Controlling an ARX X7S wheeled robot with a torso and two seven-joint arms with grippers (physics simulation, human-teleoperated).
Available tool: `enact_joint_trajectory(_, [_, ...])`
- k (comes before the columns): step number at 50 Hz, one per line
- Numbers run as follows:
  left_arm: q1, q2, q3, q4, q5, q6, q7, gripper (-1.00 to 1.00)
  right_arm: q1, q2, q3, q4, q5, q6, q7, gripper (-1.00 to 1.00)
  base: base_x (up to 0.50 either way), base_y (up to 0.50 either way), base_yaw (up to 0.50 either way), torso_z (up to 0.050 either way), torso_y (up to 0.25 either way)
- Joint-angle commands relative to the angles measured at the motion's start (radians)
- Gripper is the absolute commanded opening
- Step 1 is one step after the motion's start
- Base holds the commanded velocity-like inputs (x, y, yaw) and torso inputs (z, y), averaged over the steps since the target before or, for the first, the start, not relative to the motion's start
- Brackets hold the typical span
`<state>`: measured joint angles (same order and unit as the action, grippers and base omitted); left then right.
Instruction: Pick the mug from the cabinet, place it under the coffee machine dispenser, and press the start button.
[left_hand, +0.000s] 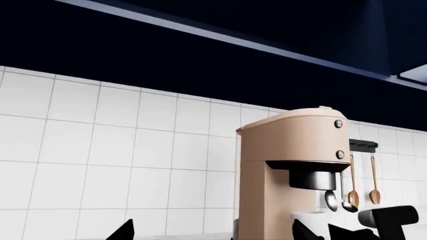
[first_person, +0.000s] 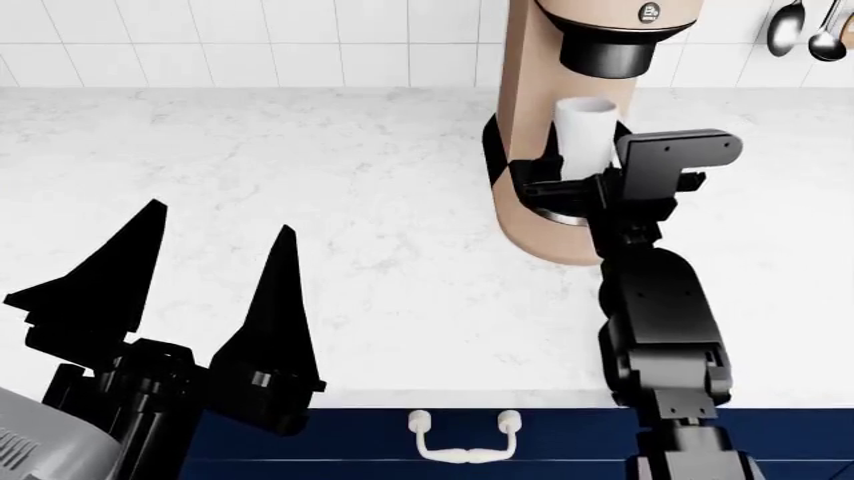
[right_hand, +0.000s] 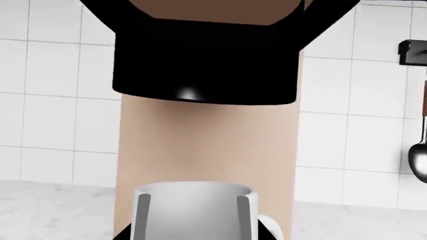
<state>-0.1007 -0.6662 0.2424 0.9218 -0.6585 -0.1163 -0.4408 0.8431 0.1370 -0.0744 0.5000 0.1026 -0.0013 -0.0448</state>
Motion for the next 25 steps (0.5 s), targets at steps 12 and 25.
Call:
enact_joint_trajectory(12, [0.001, -0.006, 0.004, 0.001, 0.004, 0.006, -0.004, 1.00, 0.033, 0.001, -0.012, 0.107, -0.023, -0.064, 0.021, -1.00, 0.00, 0.00, 0.00, 0.000, 0.000])
enact_joint_trajectory(25, [0.009, -0.009, 0.008, 0.004, 0.012, 0.014, -0.005, 1.00, 0.021, 0.005, -0.016, 0.111, -0.016, -0.076, 0.029, -1.00, 0.00, 0.00, 0.00, 0.000, 0.000])
